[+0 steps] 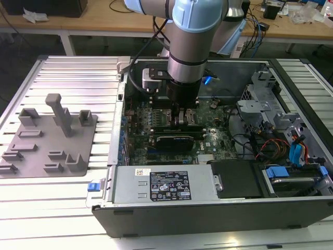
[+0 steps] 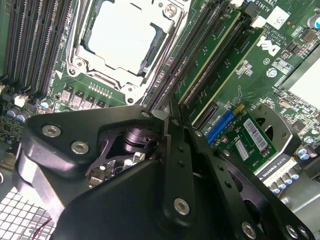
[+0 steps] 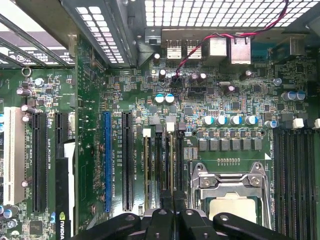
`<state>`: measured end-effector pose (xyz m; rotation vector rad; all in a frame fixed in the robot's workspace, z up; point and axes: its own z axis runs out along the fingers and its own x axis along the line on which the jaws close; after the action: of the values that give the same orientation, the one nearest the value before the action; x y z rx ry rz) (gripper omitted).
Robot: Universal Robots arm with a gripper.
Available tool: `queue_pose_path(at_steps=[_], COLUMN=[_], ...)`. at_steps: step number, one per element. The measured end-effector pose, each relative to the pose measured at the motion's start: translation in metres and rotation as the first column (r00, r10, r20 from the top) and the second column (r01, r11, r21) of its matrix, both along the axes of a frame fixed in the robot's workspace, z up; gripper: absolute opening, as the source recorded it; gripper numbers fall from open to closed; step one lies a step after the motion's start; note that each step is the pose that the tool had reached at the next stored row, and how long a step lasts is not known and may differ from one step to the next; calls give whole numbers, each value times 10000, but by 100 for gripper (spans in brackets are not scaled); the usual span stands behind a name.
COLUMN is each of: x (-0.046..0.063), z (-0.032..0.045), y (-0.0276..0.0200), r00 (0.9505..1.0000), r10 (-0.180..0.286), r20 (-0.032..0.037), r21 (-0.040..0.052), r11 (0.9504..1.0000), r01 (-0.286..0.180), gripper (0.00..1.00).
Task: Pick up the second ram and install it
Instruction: 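Insert the second ram into the second slot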
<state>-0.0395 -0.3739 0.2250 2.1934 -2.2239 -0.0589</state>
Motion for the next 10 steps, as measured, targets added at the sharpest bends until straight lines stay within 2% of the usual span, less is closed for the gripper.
queue_pose_path(at_steps=[3,4,5,6,9,10], x=[0,0,0,0,0,2], z=[-3,-2,0,23,174,178], y=[1,1,0,0,0,1], r00=[10000,10000,10000,10000,10000,10000], r10=[-2,-2,0,-1,0,2], r20=[3,2,0,0,1,2], r21=[6,3,0,1,6,8], r11=[10000,10000,10000,10000,10000,10000], r01=[2,2,0,1,0,-2], gripper=[11,17,17,17,17,17])
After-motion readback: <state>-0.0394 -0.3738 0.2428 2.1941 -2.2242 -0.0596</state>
